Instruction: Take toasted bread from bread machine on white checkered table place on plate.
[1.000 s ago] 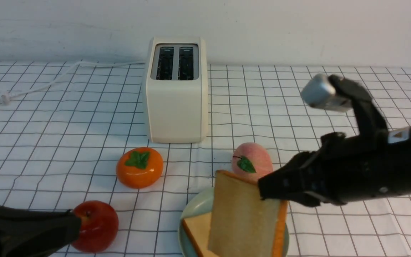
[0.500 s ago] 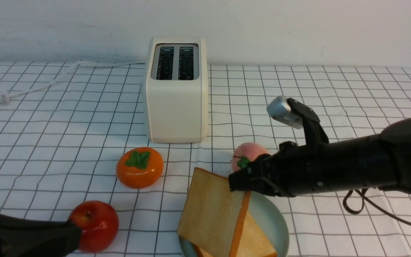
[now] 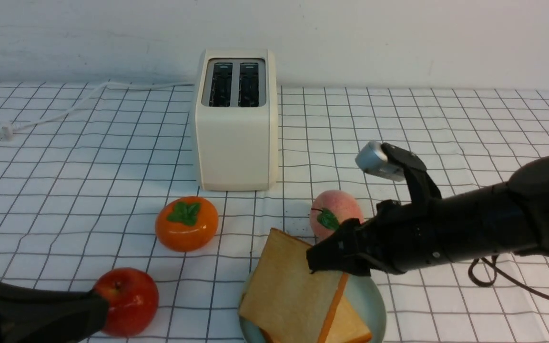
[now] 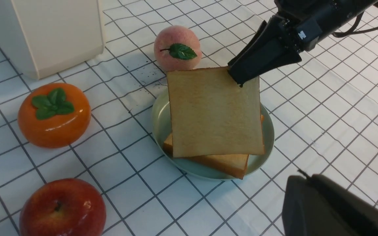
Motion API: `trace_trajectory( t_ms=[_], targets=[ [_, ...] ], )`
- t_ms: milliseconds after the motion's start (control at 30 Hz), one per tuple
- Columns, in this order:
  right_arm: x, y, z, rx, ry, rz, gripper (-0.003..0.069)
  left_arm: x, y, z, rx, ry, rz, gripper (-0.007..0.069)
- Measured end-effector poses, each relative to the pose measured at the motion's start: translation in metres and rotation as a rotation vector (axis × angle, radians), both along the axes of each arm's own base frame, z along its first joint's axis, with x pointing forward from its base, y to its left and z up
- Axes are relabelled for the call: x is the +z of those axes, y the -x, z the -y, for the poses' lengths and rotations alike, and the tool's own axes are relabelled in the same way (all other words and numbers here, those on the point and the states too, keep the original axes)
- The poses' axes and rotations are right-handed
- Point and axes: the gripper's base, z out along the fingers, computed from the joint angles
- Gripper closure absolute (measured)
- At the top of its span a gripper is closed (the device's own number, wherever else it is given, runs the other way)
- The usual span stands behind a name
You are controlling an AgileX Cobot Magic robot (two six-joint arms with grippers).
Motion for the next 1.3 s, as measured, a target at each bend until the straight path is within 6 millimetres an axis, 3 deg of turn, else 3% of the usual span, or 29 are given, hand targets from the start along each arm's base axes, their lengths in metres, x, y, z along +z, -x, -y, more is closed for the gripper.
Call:
trace_trajectory(
  t_ms=[133,267,400,500,600,700,733,800,833,900,1000,1033,1067,1167,1300],
  targets=[
    [-0.007,-0.006,0.022,-0.044,0.096,-0.028,0.0170,0.000,0.000,0.000,0.000,0.000,0.000,0.0638],
    [-0.007,-0.009,0.035,-0.052,0.127,-0.043,0.0169,0.000,0.000,0.000,0.001,0.002,0.002,0.0638],
    [0.026,-0.003,0.053,-0.059,0.080,-0.053,0.0222,0.004,-0.004,-0.002,0.030,0.008,0.052,0.0638],
    [0.062,0.008,0.067,-0.067,0.084,-0.050,0.0335,0.008,-0.008,-0.003,0.079,0.041,0.093,0.0638],
    [0.097,0.033,0.076,-0.042,0.156,-0.032,0.0491,0.013,-0.011,-0.005,0.132,0.099,0.116,0.0638],
    [0.126,0.072,0.089,-0.053,0.250,0.018,0.0639,0.014,-0.011,-0.008,0.178,0.177,0.130,0.0638],
    [0.130,0.077,0.090,-0.054,0.255,0.031,0.0645,0.015,-0.010,-0.008,0.182,0.186,0.138,0.0638],
    [0.145,0.107,0.100,-0.090,0.313,0.096,0.0674,0.010,-0.004,-0.012,0.199,0.221,0.165,0.0638],
    [0.146,0.109,0.101,-0.091,0.318,0.104,0.0675,0.009,-0.003,-0.014,0.201,0.227,0.171,0.0638],
    [0.160,0.153,0.113,-0.143,0.360,0.207,0.0669,0.000,0.012,-0.022,0.210,0.265,0.224,0.0638],
    [0.165,0.196,0.123,-0.200,0.363,0.327,0.0664,-0.016,0.026,-0.030,0.217,0.299,0.274,0.0638],
    [0.165,0.200,0.124,-0.204,0.361,0.335,0.0663,-0.019,0.026,-0.030,0.219,0.300,0.271,0.0638],
    [0.164,0.216,0.126,-0.224,0.348,0.377,0.0662,-0.025,0.029,-0.032,0.222,0.311,0.286,0.0638],
    [0.147,0.260,0.135,-0.317,0.287,0.517,0.0662,-0.044,0.034,-0.036,0.247,0.355,0.332,0.0638],
    [0.123,0.274,0.140,-0.427,0.208,0.608,0.0662,-0.060,0.030,-0.037,0.274,0.371,0.346,0.0638]
  ],
)
